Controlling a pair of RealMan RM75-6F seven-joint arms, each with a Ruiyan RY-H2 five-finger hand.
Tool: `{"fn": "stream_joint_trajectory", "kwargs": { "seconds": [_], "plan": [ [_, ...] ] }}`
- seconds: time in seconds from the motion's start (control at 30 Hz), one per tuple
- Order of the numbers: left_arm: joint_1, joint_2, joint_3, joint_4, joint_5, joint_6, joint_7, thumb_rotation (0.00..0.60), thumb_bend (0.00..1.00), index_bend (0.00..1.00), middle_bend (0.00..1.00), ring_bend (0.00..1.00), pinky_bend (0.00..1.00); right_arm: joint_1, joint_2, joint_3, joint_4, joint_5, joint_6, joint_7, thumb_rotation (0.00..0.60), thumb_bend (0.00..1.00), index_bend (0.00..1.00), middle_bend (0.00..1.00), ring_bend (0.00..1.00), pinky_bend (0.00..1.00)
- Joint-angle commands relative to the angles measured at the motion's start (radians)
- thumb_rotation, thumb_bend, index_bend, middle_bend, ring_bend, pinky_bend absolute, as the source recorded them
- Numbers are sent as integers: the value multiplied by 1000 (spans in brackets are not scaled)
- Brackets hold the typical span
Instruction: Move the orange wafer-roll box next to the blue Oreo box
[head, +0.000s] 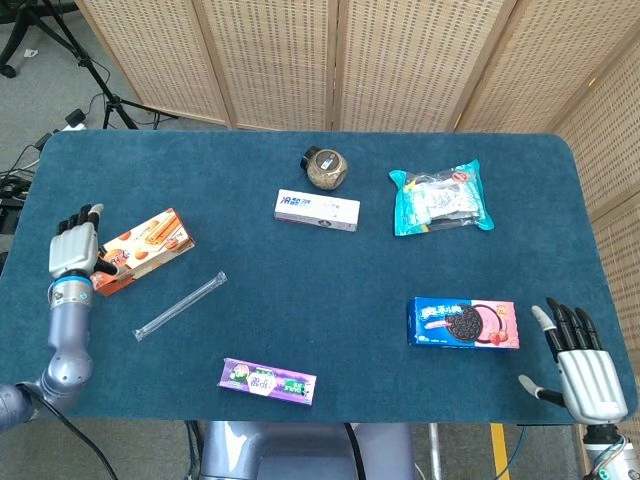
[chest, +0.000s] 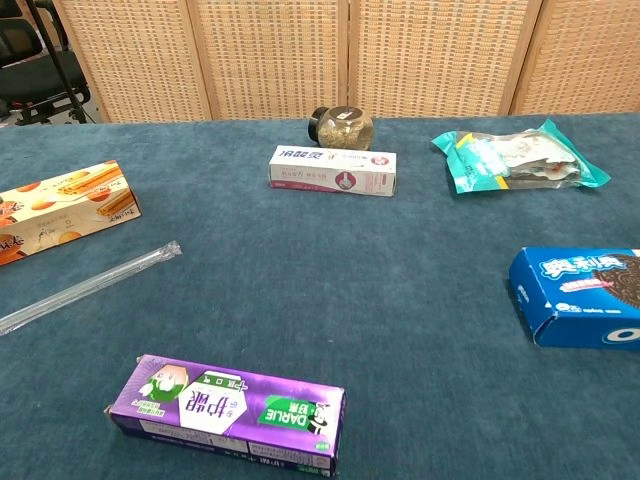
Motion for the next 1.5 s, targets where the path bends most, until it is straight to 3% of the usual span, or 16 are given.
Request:
{"fn": "stream_joint_trajectory", "kwargs": {
  "seconds": [0.03,0.43,1.07,1.3,1.5],
  "plan": [
    [-31,-17,15,37,-35,-17,14,600,90,1,0,0,0,1,0,0,1,0,0,1,600,131,46,0,0,0],
    [-87,-55,52,105,-144,-64,22,600,91,1,0,0,0,1,0,-2,0,-3,3,4,600,131,46,0,0,0],
    [-127,-167,100,267,-161,-128,-22,600,110,1,0,0,0,7,-6,-5,4,0,-10,1,600,131,46,0,0,0],
    [-138,-218,111,330,-144,-95,-24,600,222,13,0,0,0,7,-6,-3,6,3,-7,8,600,131,46,0,0,0],
    [-136,-269,110,375,-84,-36,-50,600,377,149,0,98,96,7,-7,-5,7,0,-6,8,600,131,46,0,0,0]
  ]
}}
